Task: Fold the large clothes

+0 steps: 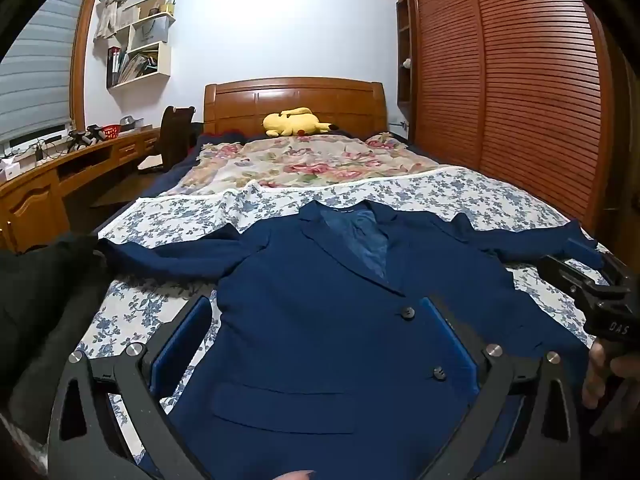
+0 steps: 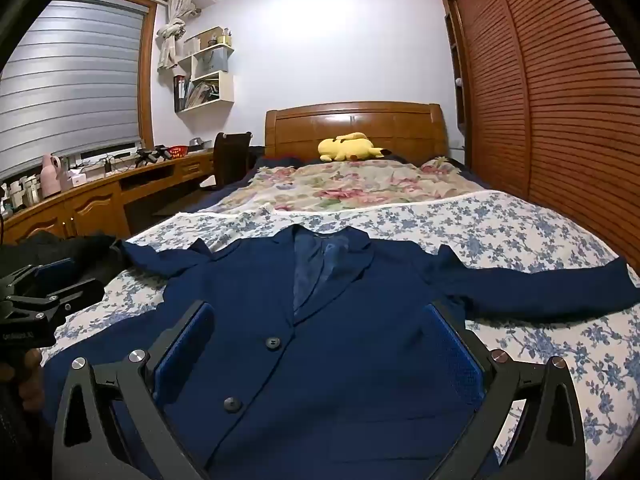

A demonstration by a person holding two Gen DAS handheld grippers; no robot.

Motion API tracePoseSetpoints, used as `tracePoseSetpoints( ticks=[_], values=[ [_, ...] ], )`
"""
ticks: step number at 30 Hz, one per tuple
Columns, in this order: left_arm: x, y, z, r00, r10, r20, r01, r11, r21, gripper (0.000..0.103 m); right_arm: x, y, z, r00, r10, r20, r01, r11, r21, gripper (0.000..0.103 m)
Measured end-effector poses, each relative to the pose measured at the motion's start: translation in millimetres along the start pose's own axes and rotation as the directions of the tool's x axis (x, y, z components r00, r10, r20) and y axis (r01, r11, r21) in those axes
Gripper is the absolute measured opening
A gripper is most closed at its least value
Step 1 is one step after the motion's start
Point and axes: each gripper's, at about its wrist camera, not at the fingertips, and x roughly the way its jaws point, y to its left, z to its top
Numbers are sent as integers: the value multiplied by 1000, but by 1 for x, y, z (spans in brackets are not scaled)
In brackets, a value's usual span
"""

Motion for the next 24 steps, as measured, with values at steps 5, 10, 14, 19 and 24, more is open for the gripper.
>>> tracePoseSetpoints(
  ticks=[5,10,14,19,24],
  values=[
    [0,0,0,1000,1,4,-1,1000,2,103,1,0,0,1000,3,6,-3,1000,6,103],
    [0,0,0,1000,3,3,-3,1000,6,103,1,-1,0,1000,5,1,-5,1000,4,103],
    [0,-1,2,1000,3,4,-3,1000,7,103,1,0,-1,1000,5,2,-5,1000,4,103],
    [0,-1,2,1000,3,5,-3,1000,7,103,0,0,0,1000,3,3,-3,1000,6,103],
    [-2,2,1,1000,2,8,-2,1000,8,103,1,0,-1,1000,3,4,-3,1000,8,103]
  ],
)
